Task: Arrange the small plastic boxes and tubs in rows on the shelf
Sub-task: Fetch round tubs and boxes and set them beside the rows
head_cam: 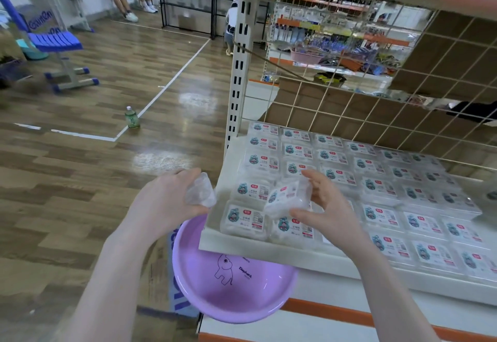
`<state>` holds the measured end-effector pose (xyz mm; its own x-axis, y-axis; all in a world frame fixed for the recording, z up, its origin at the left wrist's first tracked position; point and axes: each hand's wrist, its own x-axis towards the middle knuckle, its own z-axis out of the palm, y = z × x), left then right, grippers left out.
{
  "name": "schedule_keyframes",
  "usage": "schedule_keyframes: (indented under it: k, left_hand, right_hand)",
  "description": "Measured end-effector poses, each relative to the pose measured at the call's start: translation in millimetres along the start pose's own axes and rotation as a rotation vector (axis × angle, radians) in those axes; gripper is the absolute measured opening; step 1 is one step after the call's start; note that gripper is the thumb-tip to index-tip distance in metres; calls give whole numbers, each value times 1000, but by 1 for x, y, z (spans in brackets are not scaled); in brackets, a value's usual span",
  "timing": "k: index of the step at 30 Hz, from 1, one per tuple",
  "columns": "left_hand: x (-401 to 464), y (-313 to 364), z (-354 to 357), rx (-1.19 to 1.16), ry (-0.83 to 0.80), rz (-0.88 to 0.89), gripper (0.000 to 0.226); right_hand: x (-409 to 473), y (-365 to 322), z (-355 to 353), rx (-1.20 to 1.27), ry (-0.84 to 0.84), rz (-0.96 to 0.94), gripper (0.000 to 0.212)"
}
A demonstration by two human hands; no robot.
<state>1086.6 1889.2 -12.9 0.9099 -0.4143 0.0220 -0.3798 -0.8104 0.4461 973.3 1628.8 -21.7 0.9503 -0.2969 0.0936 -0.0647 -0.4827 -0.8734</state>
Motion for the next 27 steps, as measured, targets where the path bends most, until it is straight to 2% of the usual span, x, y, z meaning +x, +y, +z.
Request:
schedule_keyframes:
  k: [5, 9, 21, 27]
  left_hand:
    - [2, 9, 4, 18, 4, 0, 75]
    - [3, 17, 8, 8, -7, 16, 78]
    - [-2, 17, 3, 9, 11, 33, 81]
    - [-5, 14, -1, 5, 16, 44, 78]
  right_hand:
    - [-13, 24, -16, -236, -21, 78, 70]
    - [-13, 29, -20, -435, -76, 44, 76]
    - [16, 9, 13, -671, -124, -192, 62]
    - [25, 1, 34, -724, -70, -203, 56]
